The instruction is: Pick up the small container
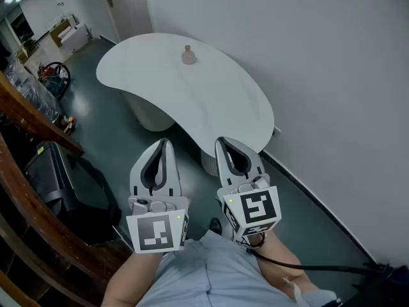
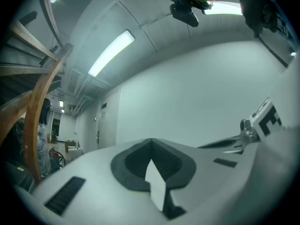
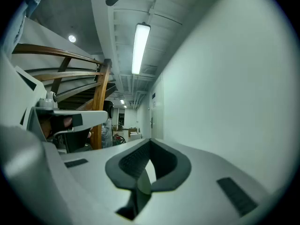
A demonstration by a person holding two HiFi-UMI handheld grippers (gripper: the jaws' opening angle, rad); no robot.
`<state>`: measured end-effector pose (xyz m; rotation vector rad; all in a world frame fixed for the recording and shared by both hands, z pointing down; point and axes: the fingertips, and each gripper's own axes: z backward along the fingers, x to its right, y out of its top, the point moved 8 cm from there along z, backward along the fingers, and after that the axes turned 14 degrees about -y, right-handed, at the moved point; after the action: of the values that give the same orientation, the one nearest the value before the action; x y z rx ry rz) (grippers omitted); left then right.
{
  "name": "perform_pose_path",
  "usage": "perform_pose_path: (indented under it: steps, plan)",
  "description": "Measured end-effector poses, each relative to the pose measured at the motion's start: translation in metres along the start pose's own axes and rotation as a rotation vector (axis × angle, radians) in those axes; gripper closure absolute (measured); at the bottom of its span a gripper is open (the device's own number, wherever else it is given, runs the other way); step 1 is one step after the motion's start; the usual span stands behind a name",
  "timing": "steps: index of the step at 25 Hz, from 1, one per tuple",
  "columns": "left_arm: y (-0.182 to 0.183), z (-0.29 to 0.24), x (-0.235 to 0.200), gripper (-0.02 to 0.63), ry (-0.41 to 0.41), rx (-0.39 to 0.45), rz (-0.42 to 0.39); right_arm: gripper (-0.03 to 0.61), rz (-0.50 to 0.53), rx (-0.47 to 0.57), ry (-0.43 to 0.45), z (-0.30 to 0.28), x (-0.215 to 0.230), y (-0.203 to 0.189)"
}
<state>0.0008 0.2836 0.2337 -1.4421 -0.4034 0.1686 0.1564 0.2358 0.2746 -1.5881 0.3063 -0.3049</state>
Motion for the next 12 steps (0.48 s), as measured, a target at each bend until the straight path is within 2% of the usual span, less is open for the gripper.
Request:
perform_pose_path:
  steps: [7,12]
  plan:
    - [0.000,-0.005,0.001,0.615,0.016,0.002,-0.009,0.578,0.000,-0.004,0.009,-0.003,0.005,-0.002]
    - [-0.002,-0.009,0.007,0.615,0.059,0.000,0.039,0.578,-0.012,0.010,0.028,-0.007,0.012,-0.003]
